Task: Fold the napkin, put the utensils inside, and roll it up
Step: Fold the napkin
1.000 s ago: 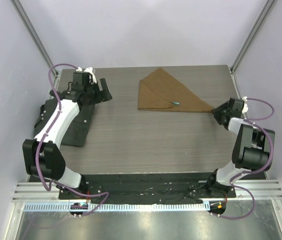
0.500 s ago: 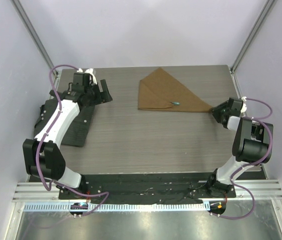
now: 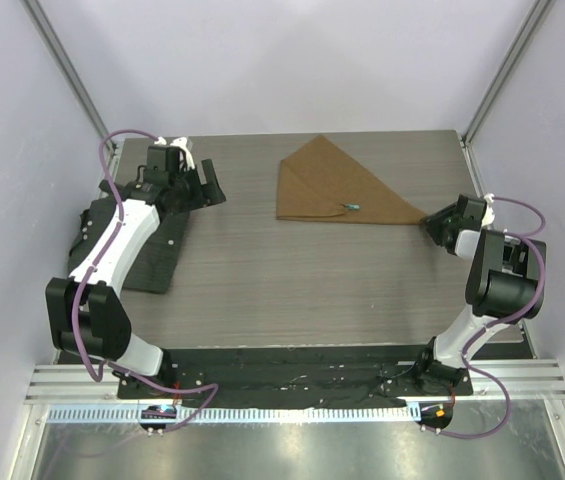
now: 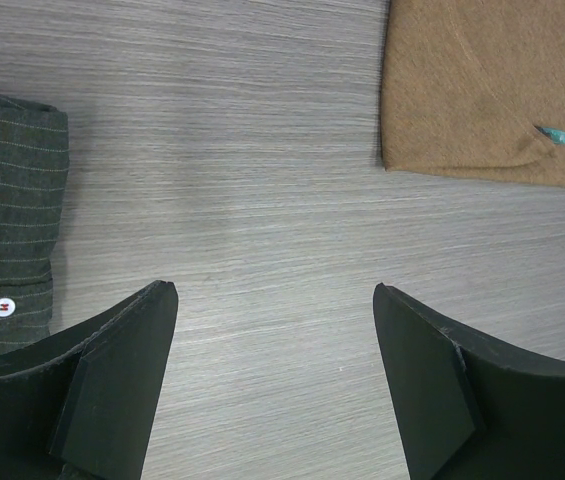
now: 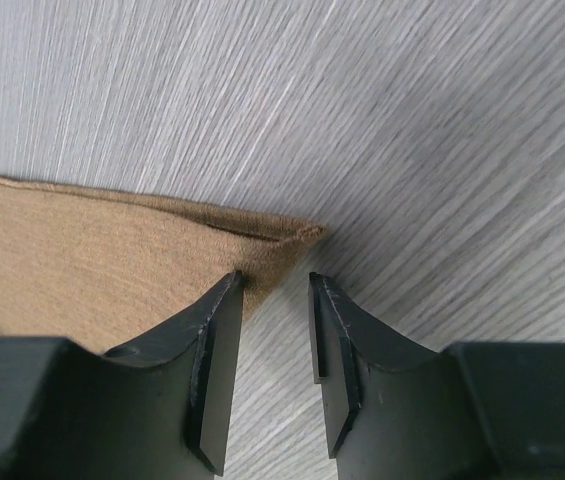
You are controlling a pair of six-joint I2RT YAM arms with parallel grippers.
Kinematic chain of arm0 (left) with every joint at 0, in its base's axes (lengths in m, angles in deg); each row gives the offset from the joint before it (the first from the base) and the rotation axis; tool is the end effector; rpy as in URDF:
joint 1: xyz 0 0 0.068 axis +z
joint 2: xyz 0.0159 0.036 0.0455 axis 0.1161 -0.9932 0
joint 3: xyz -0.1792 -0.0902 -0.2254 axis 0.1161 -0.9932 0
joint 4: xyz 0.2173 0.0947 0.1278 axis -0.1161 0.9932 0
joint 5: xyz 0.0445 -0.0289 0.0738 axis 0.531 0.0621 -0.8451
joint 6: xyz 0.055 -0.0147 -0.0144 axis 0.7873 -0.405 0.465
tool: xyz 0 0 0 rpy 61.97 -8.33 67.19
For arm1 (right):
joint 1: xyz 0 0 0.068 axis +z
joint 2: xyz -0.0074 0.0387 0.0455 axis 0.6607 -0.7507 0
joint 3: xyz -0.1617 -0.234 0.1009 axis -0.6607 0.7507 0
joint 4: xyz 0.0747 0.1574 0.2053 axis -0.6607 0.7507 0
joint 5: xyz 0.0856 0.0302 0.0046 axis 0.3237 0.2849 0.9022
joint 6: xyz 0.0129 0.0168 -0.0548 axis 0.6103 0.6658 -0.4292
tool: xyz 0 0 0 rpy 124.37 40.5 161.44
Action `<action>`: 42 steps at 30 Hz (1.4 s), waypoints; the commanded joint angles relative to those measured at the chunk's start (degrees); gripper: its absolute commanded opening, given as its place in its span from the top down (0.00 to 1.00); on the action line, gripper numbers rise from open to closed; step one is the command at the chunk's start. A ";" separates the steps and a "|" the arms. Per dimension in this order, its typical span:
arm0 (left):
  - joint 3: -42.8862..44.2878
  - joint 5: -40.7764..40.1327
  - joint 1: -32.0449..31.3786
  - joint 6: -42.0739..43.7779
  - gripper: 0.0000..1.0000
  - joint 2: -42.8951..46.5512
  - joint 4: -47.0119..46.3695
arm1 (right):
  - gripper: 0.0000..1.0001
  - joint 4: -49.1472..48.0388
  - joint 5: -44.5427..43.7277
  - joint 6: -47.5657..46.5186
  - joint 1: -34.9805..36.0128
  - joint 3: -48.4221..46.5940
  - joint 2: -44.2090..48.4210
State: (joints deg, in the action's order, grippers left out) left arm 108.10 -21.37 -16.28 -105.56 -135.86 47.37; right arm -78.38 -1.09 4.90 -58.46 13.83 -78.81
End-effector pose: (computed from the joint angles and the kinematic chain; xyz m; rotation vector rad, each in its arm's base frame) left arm 0.3379 -0.0633 0.3351 -0.2108 2.3435 -0.4544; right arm 0.3380 -0.1006 0.1599 1.1665 1.9686 0.3559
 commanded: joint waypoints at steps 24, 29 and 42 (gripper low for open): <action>0.03 1.28 0.46 1.16 0.16 1.29 -0.88 | 0.84 1.54 -1.90 -2.34 -0.30 -3.72 -4.65; -0.06 1.20 0.47 1.25 0.16 1.56 -0.97 | 0.93 0.13 -0.15 -4.35 -0.30 -3.63 -4.20; -0.32 1.28 0.38 1.51 0.16 2.17 -1.05 | 0.99 -3.12 6.01 -11.21 0.40 -6.09 -0.96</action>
State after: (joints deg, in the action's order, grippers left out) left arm 107.95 -21.31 -16.28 -105.32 -135.84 47.37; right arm -77.79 2.42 -3.06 -58.46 10.09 -82.44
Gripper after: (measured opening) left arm 0.840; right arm 0.078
